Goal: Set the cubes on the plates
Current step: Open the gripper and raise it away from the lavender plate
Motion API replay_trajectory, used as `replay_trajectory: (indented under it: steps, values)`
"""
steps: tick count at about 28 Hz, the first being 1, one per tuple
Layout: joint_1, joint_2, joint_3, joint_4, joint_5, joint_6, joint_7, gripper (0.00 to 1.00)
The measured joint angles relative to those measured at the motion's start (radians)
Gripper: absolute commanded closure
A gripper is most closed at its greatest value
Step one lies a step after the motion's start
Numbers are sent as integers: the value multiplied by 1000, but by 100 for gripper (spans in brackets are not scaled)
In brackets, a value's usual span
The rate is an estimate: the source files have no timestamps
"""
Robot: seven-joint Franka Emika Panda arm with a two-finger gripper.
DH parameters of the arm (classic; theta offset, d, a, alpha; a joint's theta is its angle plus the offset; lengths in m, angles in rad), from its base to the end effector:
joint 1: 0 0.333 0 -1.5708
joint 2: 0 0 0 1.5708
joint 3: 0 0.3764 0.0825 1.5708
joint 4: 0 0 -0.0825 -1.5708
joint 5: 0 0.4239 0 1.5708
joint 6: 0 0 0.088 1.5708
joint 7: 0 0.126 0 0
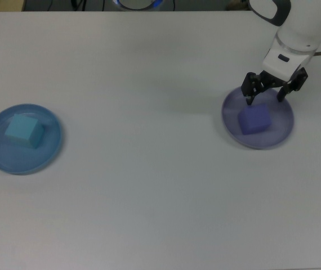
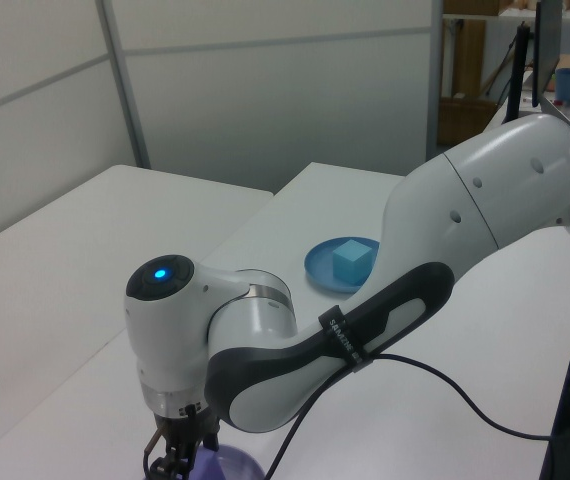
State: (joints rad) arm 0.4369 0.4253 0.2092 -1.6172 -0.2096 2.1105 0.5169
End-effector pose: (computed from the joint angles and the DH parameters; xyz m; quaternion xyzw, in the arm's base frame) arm 0.6119 0.4200 0.4089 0.9926 0.1039 0.0602 0.0195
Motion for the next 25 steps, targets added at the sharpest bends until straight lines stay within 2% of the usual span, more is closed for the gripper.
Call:
replay_trajectory:
  steps: [6, 13, 20, 25]
  values:
    - [-3, -33, -3, 24, 0, -56, 0, 0]
    - [-47, -147, -6, 40, 22, -187, -9, 0]
    - [-178, -306, -12, 45, 103, -416, -117, 0]
    - [-283, -388, -14, 45, 116, -548, -201, 0]
